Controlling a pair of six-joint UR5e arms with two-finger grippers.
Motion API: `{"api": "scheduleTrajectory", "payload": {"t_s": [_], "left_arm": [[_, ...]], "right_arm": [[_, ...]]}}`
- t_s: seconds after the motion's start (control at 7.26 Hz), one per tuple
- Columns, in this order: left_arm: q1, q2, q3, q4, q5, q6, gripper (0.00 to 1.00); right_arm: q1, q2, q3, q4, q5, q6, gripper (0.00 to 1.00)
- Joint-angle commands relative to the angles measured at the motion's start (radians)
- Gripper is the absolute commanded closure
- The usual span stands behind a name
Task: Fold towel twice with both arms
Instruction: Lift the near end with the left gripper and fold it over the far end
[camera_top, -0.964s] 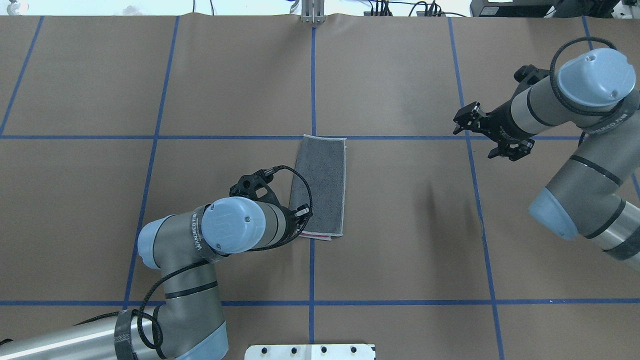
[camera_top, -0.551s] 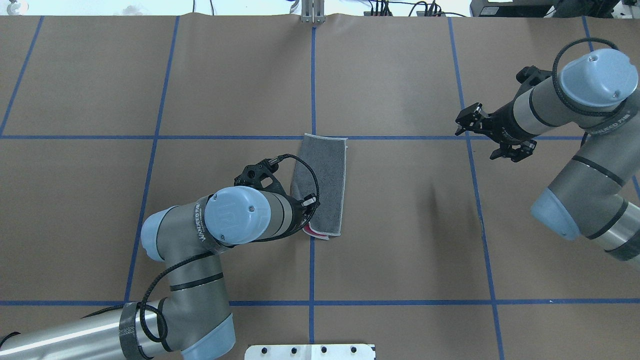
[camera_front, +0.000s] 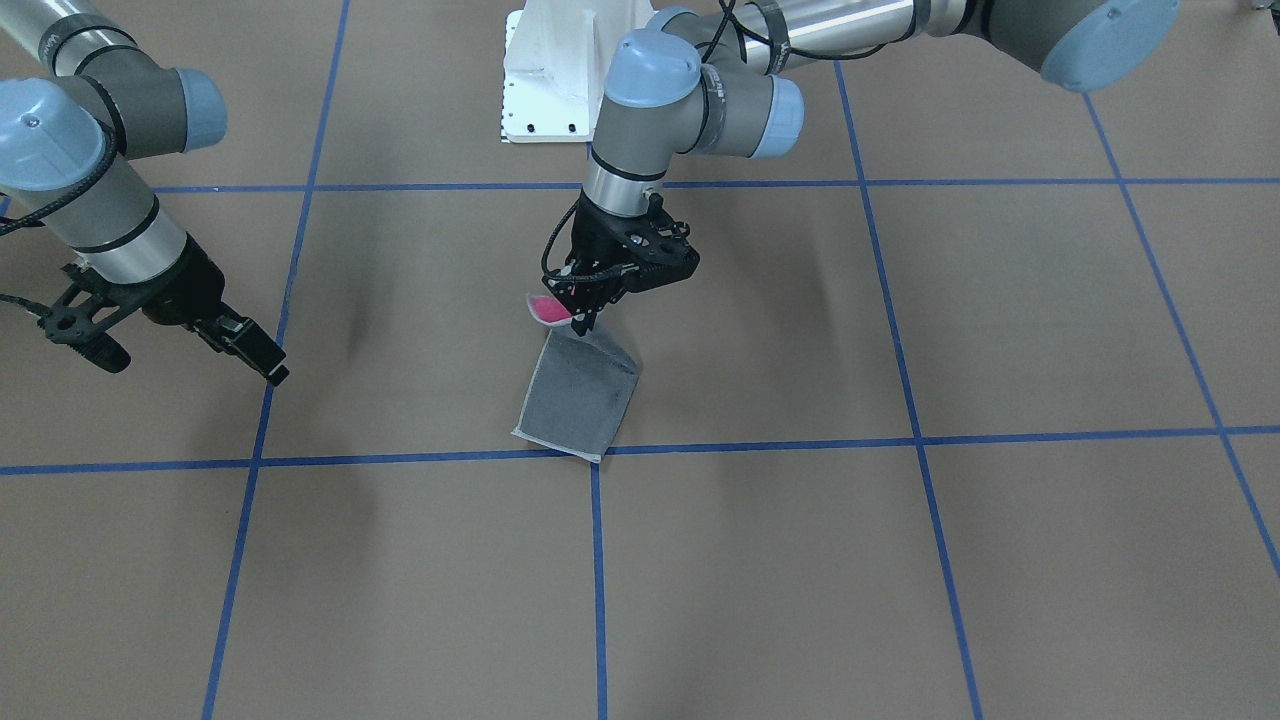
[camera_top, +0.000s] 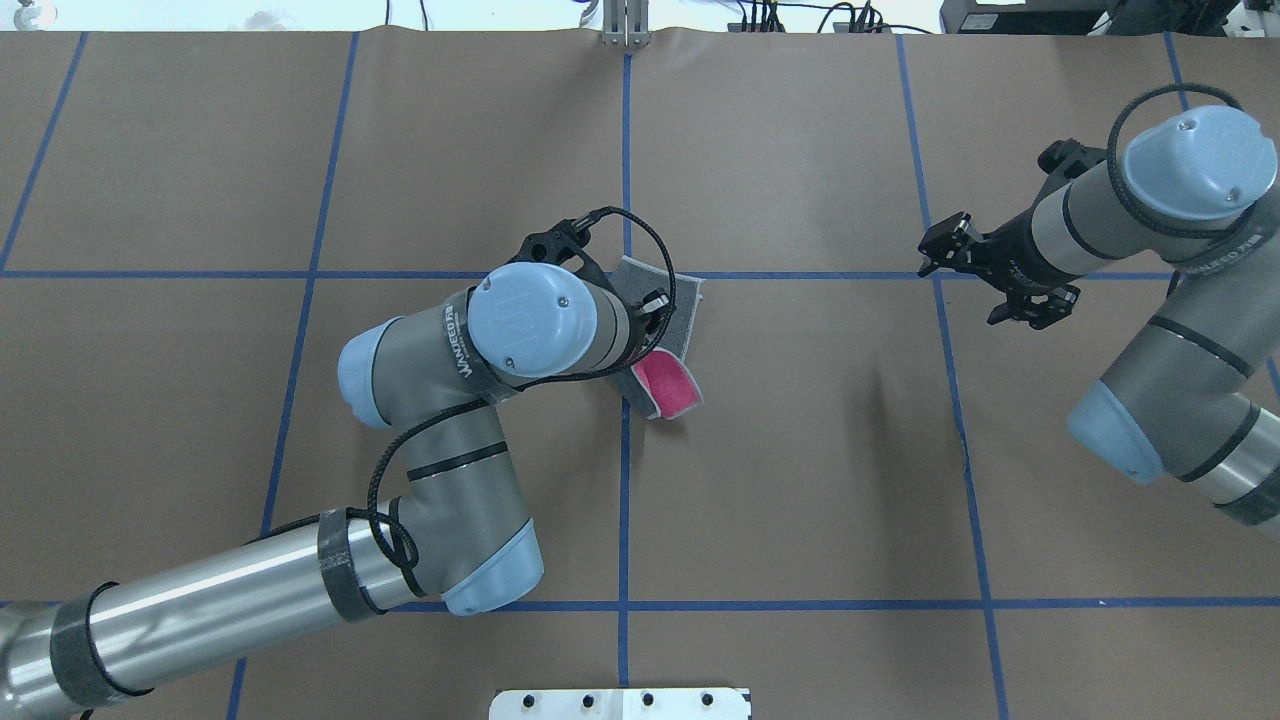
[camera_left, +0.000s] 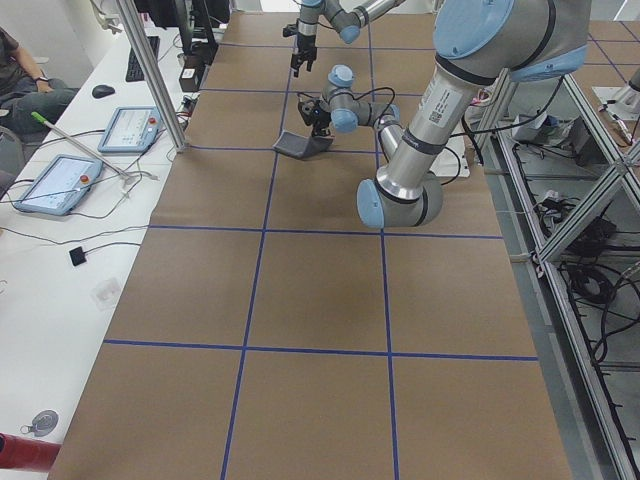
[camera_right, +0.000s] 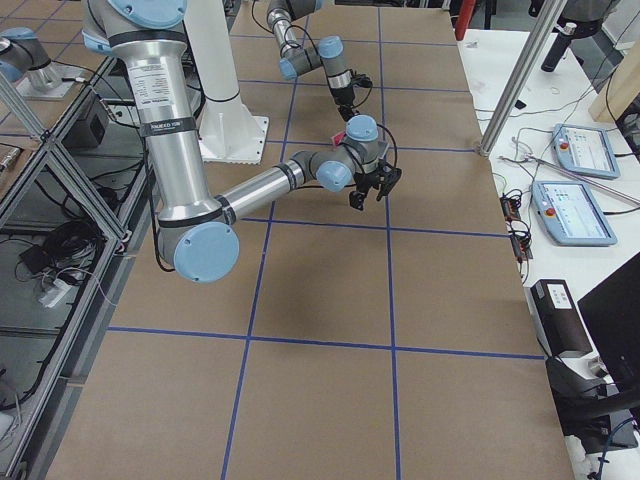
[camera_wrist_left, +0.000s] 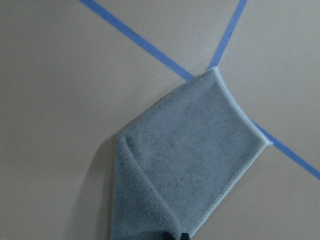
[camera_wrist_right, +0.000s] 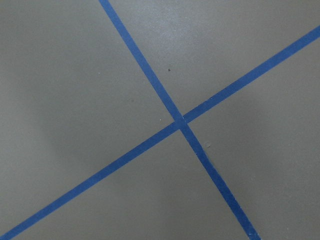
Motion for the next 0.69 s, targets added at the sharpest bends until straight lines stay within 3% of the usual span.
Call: {"api": "scheduleTrajectory", "payload": {"t_s": [0.0,0.55], "left_arm": [[-0.053,-0.063,0.106,-0.011,-0.002,0.006,1.0],[-0.104,-0.131,0.234,-0.057,-0.005,0.007,1.0]], "right_arm": [[-0.002,-0.002,-0.002,0.0,-0.003,-0.003,0.0],[-0.002,-0.002,-0.002,0.0,-0.007,-0.003,0.0]]}}
